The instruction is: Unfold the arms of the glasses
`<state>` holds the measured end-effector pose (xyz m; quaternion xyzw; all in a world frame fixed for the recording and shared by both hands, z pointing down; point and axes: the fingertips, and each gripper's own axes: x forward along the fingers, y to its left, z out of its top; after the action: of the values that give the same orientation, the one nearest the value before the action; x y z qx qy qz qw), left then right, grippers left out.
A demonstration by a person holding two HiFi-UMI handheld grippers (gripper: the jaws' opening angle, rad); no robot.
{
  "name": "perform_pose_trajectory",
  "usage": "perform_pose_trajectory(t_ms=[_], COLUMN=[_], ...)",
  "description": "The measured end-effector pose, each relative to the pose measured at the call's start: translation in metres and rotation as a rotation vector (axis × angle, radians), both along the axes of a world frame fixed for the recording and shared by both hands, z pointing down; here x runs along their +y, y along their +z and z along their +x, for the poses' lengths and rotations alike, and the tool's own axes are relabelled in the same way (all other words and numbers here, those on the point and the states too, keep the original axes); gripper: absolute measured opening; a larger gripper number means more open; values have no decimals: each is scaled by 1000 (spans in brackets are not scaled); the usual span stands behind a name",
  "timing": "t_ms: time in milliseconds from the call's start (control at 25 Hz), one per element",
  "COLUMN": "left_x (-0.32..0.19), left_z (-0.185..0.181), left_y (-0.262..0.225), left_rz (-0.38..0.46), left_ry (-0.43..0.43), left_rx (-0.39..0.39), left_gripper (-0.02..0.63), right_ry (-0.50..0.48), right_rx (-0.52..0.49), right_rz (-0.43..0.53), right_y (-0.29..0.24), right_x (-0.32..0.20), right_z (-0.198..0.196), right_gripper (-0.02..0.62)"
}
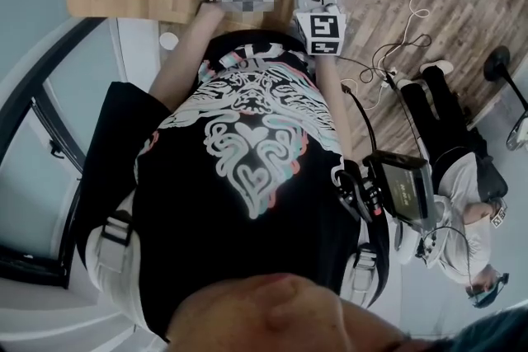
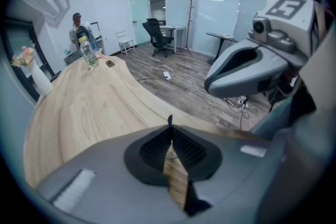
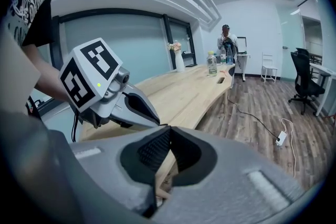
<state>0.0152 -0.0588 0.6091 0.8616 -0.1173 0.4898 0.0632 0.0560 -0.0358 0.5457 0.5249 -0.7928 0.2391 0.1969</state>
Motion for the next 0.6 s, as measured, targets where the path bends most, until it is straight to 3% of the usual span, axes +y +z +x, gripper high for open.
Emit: perform_pose_trajectory(t_ms=[280,600], left_x=[-6,-17], left_z=[-6,-21], left_y=[-33,-71], left_rz=[-86,-183], left_ry=[-141,-316], left_rx=[130,366], left_gripper=[5,5], right_ry=[-48,-128], right_rx=[6,44], right_rz=[-5,-18], right_y=[1,9], right_x=[-5,1], right_z=[-10,-25], right_gripper=[-2,-2])
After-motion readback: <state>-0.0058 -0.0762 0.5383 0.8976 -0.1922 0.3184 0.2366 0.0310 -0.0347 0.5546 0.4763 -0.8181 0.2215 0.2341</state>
